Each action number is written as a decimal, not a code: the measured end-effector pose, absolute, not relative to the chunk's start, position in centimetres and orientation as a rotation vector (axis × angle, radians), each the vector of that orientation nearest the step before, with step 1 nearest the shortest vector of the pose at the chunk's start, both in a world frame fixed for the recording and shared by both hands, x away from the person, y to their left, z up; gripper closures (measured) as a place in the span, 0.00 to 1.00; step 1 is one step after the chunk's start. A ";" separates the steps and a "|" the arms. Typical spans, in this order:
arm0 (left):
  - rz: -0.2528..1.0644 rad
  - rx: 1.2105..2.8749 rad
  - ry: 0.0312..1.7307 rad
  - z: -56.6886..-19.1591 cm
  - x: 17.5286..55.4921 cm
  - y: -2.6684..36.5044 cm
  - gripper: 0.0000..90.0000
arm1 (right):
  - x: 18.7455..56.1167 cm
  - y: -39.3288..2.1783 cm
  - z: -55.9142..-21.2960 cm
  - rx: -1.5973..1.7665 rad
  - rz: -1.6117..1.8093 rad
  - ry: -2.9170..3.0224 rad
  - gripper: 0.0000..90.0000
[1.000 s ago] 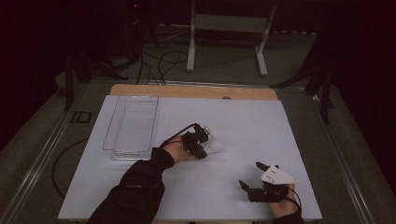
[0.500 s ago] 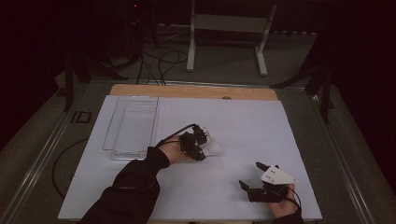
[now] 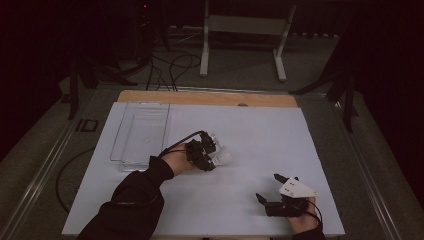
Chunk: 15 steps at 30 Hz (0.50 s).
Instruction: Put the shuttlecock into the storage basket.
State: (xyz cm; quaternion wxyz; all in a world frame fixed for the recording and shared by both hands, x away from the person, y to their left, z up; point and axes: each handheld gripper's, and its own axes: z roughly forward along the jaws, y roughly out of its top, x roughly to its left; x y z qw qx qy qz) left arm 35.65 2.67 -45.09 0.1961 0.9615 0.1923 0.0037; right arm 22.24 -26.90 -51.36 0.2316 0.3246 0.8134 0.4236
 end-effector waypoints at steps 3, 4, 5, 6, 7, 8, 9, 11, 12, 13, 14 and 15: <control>0.005 2.683 0.544 -44.4 35.5 3.3 0.73 | 22.2 -26.9 -51.4 0.893 1.163 2.237 0.11; 0.004 2.679 0.540 -44.3 35.5 3.4 0.73 | 22.2 -26.8 -51.4 0.894 1.165 2.238 0.11; 0.005 2.677 0.549 -44.2 35.5 3.6 0.73 | 22.2 -26.8 -51.4 0.894 1.165 2.237 0.11; 0.002 2.678 0.552 -44.2 35.5 3.7 0.73 | 22.2 -26.8 -51.4 0.894 1.164 2.238 0.11; 0.001 2.677 0.552 -44.1 35.4 3.8 0.73 | 22.2 -26.8 -51.4 0.893 1.165 2.238 0.11; 0.006 2.683 0.546 -44.1 35.4 3.9 0.73 | 22.2 -26.8 -51.4 0.893 1.165 2.238 0.11; 0.009 2.692 0.537 -44.0 35.3 4.0 0.73 | 22.2 -26.8 -51.4 0.894 1.164 2.238 0.11; 0.009 2.695 0.534 -43.8 35.1 4.1 0.73 | 22.2 -26.8 -51.4 0.894 1.165 2.238 0.11; 0.010 2.698 0.532 -43.8 35.0 4.2 0.73 | 22.2 -26.8 -51.4 0.893 1.163 2.239 0.11; 0.009 2.703 0.526 -43.7 35.0 4.2 0.73 | 22.2 -26.8 -51.4 0.895 1.163 2.239 0.11; 0.010 2.701 0.527 -43.7 34.9 4.2 0.73 | 22.2 -26.8 -51.4 0.895 1.165 2.240 0.11; 0.010 2.701 0.527 -43.7 34.9 4.2 0.73 | 22.2 -26.8 -51.4 0.895 1.165 2.240 0.11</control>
